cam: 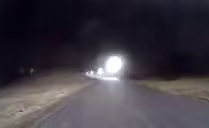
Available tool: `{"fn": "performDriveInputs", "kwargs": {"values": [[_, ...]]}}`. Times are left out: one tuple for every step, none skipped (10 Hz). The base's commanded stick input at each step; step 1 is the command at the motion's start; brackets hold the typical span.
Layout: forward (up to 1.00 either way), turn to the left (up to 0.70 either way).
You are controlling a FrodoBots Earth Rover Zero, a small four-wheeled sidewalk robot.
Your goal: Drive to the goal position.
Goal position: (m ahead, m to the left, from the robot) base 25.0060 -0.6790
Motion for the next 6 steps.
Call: {"fn": "performDriveInputs", "kwargs": {"values": [[1.0,-0.03],[1.0,-0.03],[1.0,-0.03],[1.0,-0.03],[1.0,-0.03],[1.0,-0.03]]}}
